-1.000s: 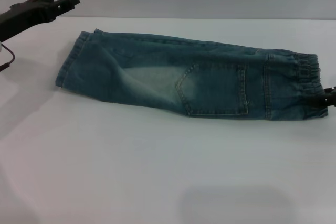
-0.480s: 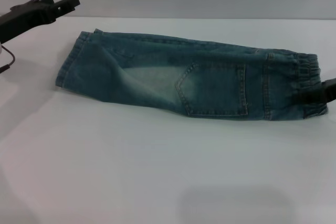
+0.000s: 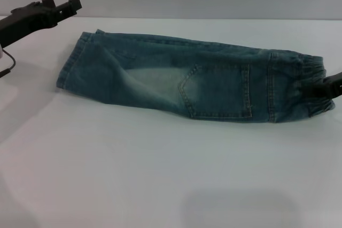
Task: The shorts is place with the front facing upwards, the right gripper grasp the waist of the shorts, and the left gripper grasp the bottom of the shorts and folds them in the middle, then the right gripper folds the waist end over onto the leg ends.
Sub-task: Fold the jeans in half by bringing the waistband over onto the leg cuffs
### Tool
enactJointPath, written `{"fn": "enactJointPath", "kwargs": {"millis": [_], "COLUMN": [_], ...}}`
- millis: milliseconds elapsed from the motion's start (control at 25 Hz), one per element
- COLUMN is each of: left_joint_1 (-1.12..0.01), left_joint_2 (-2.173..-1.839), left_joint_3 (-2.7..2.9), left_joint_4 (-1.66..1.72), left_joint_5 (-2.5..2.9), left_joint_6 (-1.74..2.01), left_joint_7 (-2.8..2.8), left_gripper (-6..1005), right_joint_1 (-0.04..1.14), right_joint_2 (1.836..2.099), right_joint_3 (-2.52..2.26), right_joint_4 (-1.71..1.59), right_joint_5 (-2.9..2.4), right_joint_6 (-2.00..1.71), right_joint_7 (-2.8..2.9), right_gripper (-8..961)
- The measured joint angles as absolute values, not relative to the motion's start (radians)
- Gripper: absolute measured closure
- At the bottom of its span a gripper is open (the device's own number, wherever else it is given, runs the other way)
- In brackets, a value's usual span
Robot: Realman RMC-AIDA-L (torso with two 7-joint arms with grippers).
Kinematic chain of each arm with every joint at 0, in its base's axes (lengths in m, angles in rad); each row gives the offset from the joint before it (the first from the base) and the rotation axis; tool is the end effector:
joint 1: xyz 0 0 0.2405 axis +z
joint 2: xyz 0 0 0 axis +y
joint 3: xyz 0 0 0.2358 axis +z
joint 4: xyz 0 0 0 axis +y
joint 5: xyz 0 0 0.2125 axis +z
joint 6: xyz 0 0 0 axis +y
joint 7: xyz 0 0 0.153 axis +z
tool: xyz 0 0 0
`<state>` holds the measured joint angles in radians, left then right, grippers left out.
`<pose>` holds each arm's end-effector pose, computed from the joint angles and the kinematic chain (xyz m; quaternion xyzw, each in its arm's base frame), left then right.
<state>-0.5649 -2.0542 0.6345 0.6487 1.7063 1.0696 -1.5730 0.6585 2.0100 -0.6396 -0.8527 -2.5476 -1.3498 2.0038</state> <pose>-0.2665 0.4068 0.0630 -0.7953 -0.3623 -0.3170 0.3684 0.2837 0.3826 0.0621 -0.8817 0.4044 0.0002 0.2432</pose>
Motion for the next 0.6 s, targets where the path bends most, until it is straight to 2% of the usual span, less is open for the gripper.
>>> {"fn": "enactJointPath", "kwargs": {"millis": [240,480,600], "left_joint_1": [-0.564,-0.576,-0.593], "left_joint_2": [-2.055,-2.057,-2.058], "left_joint_3": [0.638,0.641,0.642], "left_joint_4": [0.646,0.589,0.541], "left_joint_5": [1.706,1.699,1.676], "left_joint_6": [1.070,1.073,1.073], "left_joint_7": [-1.564,-1.469,-1.410], "left_gripper": [162,162,162], "right_joint_1": [0.660,0.658,0.657], "right_joint_2": [2.009,2.002,2.002], "right_joint_3": [-0.639,-0.628,-0.624], "right_joint_4": [-0.858,-0.928,-0.993], "right_joint_5": [-2.539,-2.500,-2.499], "right_joint_6": [-1.362,-1.457,-1.519], "right_joint_7": [2.003,2.008,2.030], "right_gripper": [835,937,938]}}
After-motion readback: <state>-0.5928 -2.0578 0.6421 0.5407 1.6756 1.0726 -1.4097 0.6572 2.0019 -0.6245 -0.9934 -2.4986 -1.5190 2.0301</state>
